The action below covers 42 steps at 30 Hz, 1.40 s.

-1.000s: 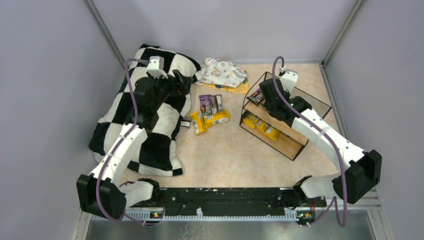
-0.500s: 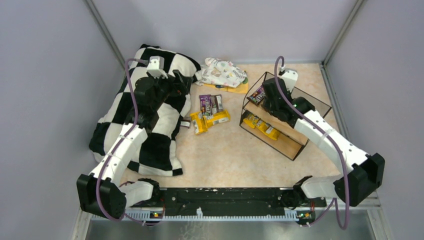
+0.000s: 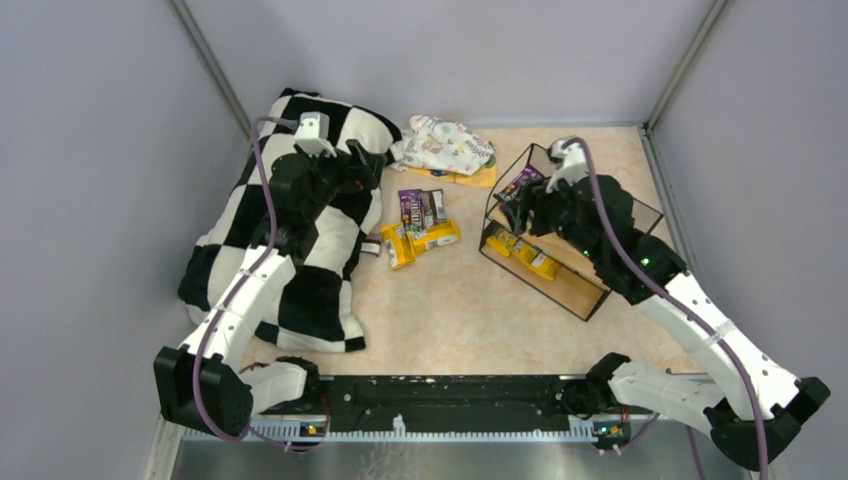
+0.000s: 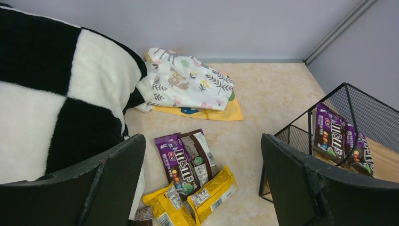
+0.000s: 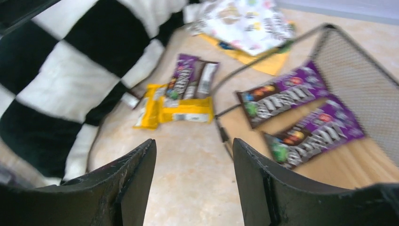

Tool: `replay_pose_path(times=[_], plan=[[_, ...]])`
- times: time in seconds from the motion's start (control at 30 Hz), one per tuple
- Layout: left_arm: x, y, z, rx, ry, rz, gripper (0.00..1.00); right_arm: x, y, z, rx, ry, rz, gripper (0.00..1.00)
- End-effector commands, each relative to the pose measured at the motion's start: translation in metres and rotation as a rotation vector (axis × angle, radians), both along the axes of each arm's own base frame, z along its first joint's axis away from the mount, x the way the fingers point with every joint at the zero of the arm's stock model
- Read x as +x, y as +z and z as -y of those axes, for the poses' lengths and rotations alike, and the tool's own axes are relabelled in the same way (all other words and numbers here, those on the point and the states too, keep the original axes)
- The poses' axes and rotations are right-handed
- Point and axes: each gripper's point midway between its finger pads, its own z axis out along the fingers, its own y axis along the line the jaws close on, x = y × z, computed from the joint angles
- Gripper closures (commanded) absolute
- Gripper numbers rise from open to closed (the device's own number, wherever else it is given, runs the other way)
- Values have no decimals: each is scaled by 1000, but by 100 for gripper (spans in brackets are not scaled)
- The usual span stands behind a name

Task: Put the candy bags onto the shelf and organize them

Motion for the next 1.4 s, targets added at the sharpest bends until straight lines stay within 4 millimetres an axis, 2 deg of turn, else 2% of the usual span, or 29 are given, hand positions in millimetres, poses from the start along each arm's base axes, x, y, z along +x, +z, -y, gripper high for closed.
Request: replay_pose_path(times=[0.0, 0.13, 0.2, 0.33, 0.43, 0.63, 0.73, 0.9, 0.97, 1.1, 1.37], plan=[[10, 13, -9, 17, 51, 23, 2, -16, -9, -68, -44, 265, 28, 39], [11, 17, -28, 45, 135, 40, 2, -22, -37, -115, -105, 332, -42, 39], [12, 20, -41, 67, 200, 54, 2, -20, -58, -131, -112, 339, -93, 39], [10, 26, -65, 90, 303, 73, 2, -15, -97, -155, -137, 357, -171, 39], [6, 32, -77, 77, 346, 90, 2, -9, -125, -171, -225, 358, -196, 39], [7, 31, -79, 58, 331, 90, 2, 7, -189, -200, -464, 411, -218, 33], [10, 28, -78, 46, 315, 77, 2, 25, -199, -207, -506, 335, -248, 31], [14, 26, -84, 10, 294, 68, 2, 36, -211, -243, -348, 260, -328, 31], [16, 24, -83, 1, 274, 60, 2, 45, -217, -252, -309, 212, -338, 31], [20, 20, -81, -36, 233, 40, 2, 60, -229, -259, -270, 160, -343, 35], [29, 9, -77, -139, 119, -16, 2, 73, -252, -266, -233, 140, -353, 40]])
